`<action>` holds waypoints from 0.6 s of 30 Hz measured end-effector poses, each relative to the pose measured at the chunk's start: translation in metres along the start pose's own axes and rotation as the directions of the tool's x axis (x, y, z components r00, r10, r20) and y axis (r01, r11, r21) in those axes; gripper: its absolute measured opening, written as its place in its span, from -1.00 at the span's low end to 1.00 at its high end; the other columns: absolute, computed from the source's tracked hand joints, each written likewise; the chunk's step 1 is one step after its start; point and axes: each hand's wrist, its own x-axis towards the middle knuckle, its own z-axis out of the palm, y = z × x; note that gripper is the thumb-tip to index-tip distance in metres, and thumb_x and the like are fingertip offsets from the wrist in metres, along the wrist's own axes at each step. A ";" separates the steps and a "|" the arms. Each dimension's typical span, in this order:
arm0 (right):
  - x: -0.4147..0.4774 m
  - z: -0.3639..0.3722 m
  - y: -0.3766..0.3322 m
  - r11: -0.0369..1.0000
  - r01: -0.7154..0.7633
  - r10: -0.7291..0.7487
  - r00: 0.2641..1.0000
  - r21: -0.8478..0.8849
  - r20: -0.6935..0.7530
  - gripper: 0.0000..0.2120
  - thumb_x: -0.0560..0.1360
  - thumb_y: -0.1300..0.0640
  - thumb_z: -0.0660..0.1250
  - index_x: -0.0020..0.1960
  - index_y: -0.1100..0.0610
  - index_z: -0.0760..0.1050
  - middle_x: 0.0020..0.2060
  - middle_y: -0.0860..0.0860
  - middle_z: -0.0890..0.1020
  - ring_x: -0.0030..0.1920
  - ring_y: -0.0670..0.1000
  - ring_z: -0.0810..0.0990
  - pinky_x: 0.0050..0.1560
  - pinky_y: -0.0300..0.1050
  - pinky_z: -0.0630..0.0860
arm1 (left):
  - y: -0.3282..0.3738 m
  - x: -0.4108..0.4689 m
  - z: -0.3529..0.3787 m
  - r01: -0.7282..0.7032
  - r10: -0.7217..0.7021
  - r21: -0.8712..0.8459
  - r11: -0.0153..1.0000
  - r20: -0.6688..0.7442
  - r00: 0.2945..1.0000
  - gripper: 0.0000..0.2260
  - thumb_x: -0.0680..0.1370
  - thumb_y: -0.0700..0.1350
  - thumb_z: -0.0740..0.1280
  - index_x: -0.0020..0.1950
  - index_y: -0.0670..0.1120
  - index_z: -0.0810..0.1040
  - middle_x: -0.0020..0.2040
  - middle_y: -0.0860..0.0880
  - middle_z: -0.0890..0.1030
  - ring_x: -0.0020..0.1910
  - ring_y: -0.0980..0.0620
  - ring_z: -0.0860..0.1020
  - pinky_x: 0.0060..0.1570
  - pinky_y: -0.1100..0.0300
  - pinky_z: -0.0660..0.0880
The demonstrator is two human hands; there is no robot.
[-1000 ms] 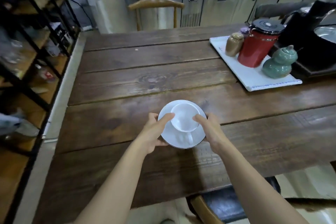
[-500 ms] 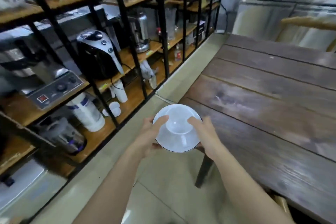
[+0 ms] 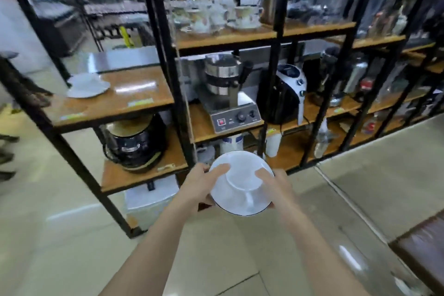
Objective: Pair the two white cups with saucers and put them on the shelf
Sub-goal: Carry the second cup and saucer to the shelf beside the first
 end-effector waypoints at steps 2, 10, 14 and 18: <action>0.014 0.050 -0.006 1.000 -0.016 0.017 0.999 -0.018 0.039 -0.69 0.51 0.09 0.26 0.21 0.12 0.31 0.04 0.02 0.47 -0.02 0.02 0.48 -0.05 -0.06 0.43 | 0.005 0.014 -0.047 0.011 -0.010 0.013 1.000 -0.075 0.997 -0.57 0.47 0.12 0.37 0.15 -0.16 0.41 -0.06 -0.04 0.53 -0.15 -0.02 0.59 -0.28 0.02 0.63; 0.075 0.196 -0.049 0.989 0.045 -0.017 0.980 -0.140 0.198 -0.54 0.52 -0.02 0.25 0.37 0.05 0.26 0.17 0.00 0.41 0.12 0.00 0.36 0.04 -0.04 0.36 | 0.021 0.073 -0.173 -0.042 0.039 -0.004 0.999 -0.271 0.962 -0.61 0.47 0.13 0.36 -0.02 -0.20 0.53 -0.24 -0.09 0.57 -0.26 -0.04 0.60 -0.35 0.07 0.62; 0.109 0.243 -0.073 0.987 0.049 0.000 0.955 -0.155 0.296 -0.60 0.50 -0.03 0.28 0.26 0.09 0.28 0.07 0.05 0.44 0.12 0.07 0.43 0.08 0.05 0.44 | 0.036 0.110 -0.212 -0.074 0.047 -0.065 0.995 -0.349 0.936 -0.58 0.46 0.12 0.37 -0.09 -0.28 0.56 -0.27 -0.13 0.56 -0.26 -0.08 0.61 -0.30 0.02 0.62; 0.150 0.283 -0.098 0.976 0.141 -0.085 0.949 -0.168 0.303 -0.73 0.51 0.03 0.26 0.11 0.15 0.32 -0.05 0.05 0.47 -0.10 0.00 0.46 -0.07 -0.05 0.43 | 0.051 0.156 -0.242 -0.082 0.039 -0.100 0.992 -0.369 0.929 -0.67 0.49 0.08 0.36 -0.12 -0.21 0.53 -0.26 -0.08 0.56 -0.25 -0.04 0.58 -0.34 0.12 0.62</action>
